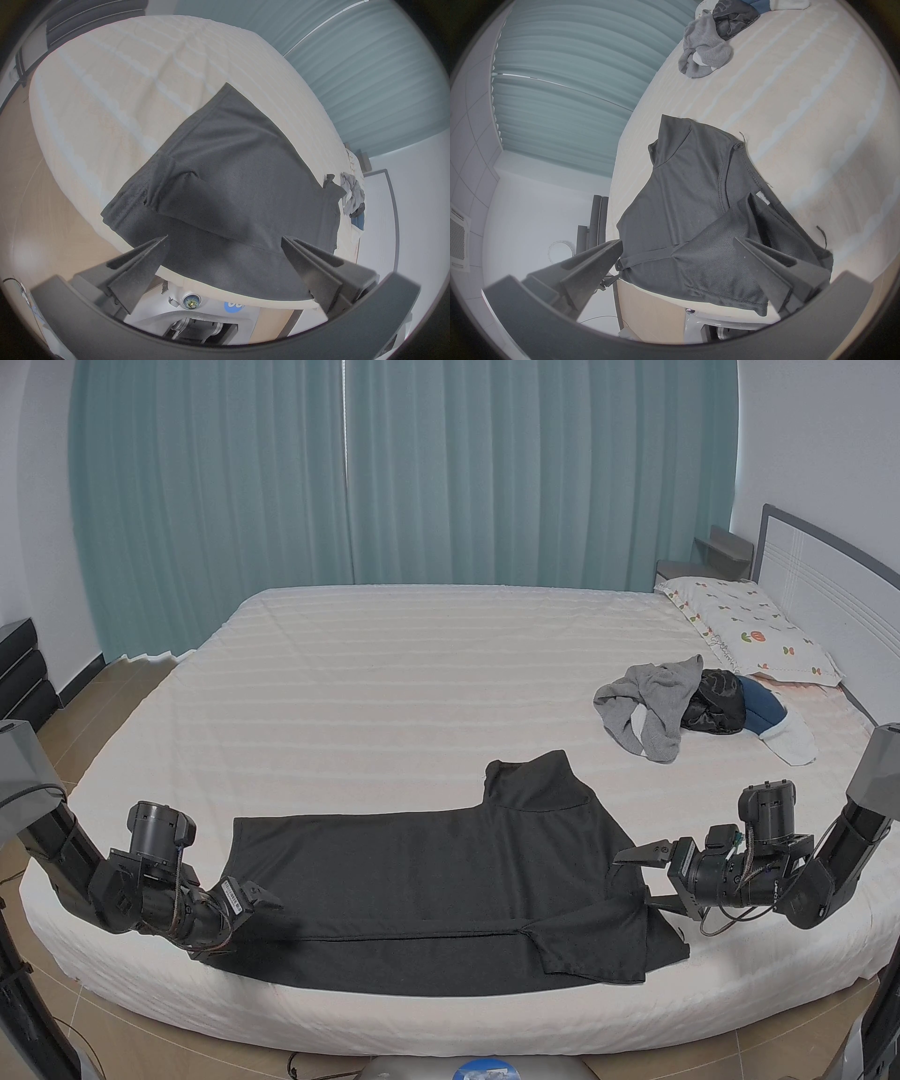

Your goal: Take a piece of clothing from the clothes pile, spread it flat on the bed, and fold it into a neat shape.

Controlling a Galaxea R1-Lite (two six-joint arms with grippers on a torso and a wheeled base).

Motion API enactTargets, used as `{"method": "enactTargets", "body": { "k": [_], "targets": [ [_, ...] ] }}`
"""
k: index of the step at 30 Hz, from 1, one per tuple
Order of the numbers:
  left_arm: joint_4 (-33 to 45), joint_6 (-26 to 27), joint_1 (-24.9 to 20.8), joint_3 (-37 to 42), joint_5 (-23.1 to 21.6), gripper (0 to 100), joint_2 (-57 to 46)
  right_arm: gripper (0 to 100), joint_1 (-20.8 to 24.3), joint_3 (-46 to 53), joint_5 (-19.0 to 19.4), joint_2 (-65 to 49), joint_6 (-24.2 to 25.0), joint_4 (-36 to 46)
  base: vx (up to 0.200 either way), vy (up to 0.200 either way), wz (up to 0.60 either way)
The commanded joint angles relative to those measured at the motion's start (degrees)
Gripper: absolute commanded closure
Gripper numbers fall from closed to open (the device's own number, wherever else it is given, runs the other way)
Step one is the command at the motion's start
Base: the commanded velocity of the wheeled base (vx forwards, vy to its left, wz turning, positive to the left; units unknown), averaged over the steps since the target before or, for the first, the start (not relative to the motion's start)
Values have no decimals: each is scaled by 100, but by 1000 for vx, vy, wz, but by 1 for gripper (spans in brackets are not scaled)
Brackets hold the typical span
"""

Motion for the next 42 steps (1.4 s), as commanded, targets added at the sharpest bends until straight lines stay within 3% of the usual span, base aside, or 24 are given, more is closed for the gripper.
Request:
{"method": "enactTargets", "body": {
  "k": [1,8,14,24,33,35,37,42],
  "targets": [
    [-7,-3,16,-63,34,0,182,0,9,3,1,68,-13,-11,0,0,0],
    [-482,-108,183,-353,509,0,719,0,1,-41,1,112,-5,-46,0,0,0],
    [-1651,-1057,236,-591,526,0,894,0,1,-67,-7,244,-5,-160,0,0,0],
    [-3286,-1910,649,-441,544,0,1079,0,-8,-59,-7,262,-5,-230,0,0,0],
    [-3576,-1884,1027,-222,307,0,1053,0,-17,-32,-25,253,-13,-230,0,0,0],
    [-3532,-1532,1036,68,-124,0,1035,0,-26,-32,-34,244,-22,-230,0,0,0],
    [-3523,-1242,1053,244,-273,0,1035,0,-35,-41,-34,244,-22,-230,0,0,0],
    [-3514,-803,1001,473,-273,0,1044,0,-35,-32,-34,244,-22,-230,0,0,0]
  ]
}}
